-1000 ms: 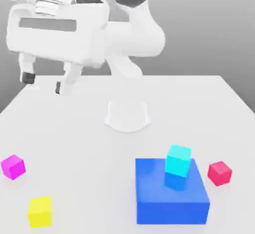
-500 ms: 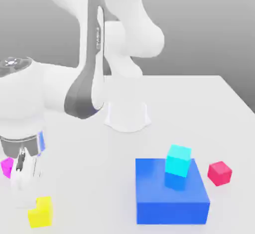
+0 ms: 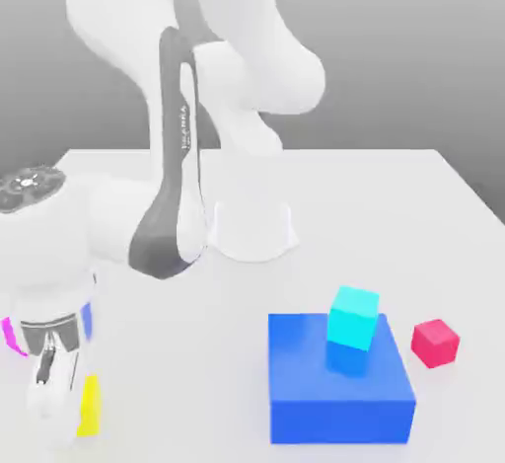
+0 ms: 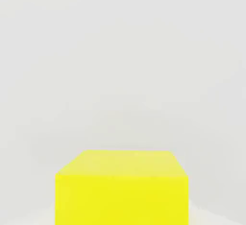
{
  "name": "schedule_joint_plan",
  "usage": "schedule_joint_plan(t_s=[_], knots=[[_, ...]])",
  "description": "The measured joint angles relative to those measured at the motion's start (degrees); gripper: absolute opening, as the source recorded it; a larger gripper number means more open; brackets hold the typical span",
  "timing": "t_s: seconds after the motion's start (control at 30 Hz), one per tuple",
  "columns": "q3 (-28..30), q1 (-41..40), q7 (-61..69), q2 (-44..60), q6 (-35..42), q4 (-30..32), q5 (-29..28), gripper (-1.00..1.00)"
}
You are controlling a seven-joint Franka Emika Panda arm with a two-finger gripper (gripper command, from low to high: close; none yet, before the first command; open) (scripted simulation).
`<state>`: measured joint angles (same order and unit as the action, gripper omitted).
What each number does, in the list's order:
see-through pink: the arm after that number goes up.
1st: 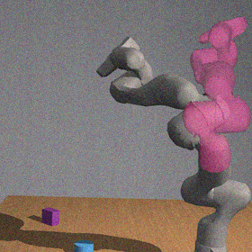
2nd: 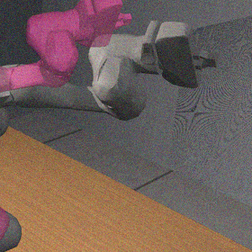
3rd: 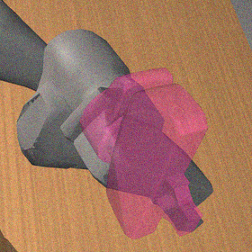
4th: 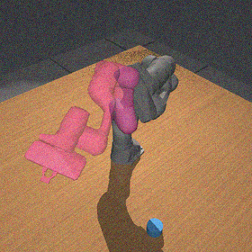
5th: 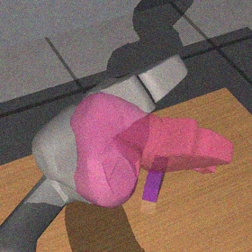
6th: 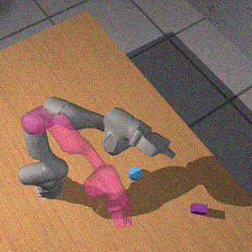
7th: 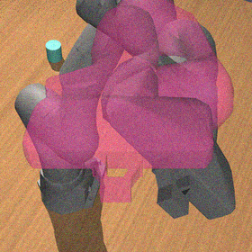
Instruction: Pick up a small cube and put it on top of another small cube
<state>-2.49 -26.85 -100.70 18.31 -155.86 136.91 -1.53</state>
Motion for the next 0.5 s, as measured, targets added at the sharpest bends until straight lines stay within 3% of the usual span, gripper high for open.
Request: schedule_joint_plan(t_s=[0.2,0.5], knots=[[-9.69,6.7,3.23,-2.35,0.61,-2.53,1.01,-1.0],[-23.22,20.84,-6.81,-12.76,1.9,7.15,4.35,-1.0]])
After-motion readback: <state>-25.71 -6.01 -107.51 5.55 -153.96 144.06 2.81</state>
